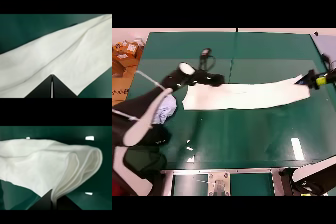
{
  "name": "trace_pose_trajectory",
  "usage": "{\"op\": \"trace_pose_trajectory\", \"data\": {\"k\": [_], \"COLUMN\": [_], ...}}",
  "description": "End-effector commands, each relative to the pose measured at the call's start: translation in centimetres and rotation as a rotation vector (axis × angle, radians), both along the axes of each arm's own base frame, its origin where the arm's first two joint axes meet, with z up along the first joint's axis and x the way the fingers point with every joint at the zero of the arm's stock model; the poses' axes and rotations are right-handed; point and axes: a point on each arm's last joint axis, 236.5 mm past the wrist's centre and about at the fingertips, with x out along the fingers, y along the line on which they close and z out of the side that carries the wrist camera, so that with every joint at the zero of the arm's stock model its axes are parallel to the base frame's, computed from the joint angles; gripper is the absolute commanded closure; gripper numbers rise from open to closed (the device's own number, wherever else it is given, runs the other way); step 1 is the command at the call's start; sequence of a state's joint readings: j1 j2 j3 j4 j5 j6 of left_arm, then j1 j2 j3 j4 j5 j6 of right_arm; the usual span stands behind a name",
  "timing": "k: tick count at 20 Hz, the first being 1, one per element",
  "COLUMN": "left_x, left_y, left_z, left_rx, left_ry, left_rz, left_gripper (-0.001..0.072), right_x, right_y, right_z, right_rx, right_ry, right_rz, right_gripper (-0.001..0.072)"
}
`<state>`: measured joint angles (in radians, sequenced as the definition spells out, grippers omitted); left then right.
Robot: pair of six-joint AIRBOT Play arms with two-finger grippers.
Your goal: Fold the shirts.
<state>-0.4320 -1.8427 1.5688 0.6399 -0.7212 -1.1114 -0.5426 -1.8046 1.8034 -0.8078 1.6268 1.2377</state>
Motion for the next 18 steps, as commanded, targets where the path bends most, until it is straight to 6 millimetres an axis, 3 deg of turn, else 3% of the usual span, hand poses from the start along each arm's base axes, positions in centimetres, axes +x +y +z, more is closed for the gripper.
{"op": "trace_pose_trajectory", "data": {"k": [1,3,5,8,12,15,16,18], "left_x": [-2.4,-3.4,-4.4,-5.9,-6.8,-6.0,-5.3,-3.5], "left_y": [-8.8,-12.9,-15.2,-15.9,-15.5,-12.4,-10.2,-3.7], "left_z": [-2.4,-3.6,-5.3,-7.7,-7.7,-4.9,-3.9,-1.9], "left_rx": [-0.026,-0.056,-0.071,-0.066,-0.051,-0.017,0.021,0.174], "left_ry": [0.03,0.064,0.117,0.206,0.235,0.233,0.221,0.207], "left_rz": [-0.089,-0.113,-0.121,-0.134,-0.18,-0.26,-0.268,-0.245], "left_gripper": [0.068,0.068,0.068,0.068,0.068,0.0681,0.0681,0.0681], "right_x": [-1.6,-2.1,-2.3,-1.9,-1.0,-0.9,-0.9,-1.0], "right_y": [5.1,7.7,9.5,10.6,10.3,10.5,10.9,12.3], "right_z": [9.0,11.9,13.4,14.4,14.5,14.6,14.6,14.6], "right_rx": [0.027,0.026,0.028,0.048,0.046,0.047,0.05,0.064], "right_ry": [-0.09,-0.144,-0.167,-0.204,-0.228,-0.231,-0.229,-0.208], "right_rz": [0.066,0.1,0.123,0.132,0.106,0.106,0.112,0.122], "right_gripper": [0.0696,0.0696,0.0696,0.0696,0.0696,0.0696,0.0697,0.0696]}}
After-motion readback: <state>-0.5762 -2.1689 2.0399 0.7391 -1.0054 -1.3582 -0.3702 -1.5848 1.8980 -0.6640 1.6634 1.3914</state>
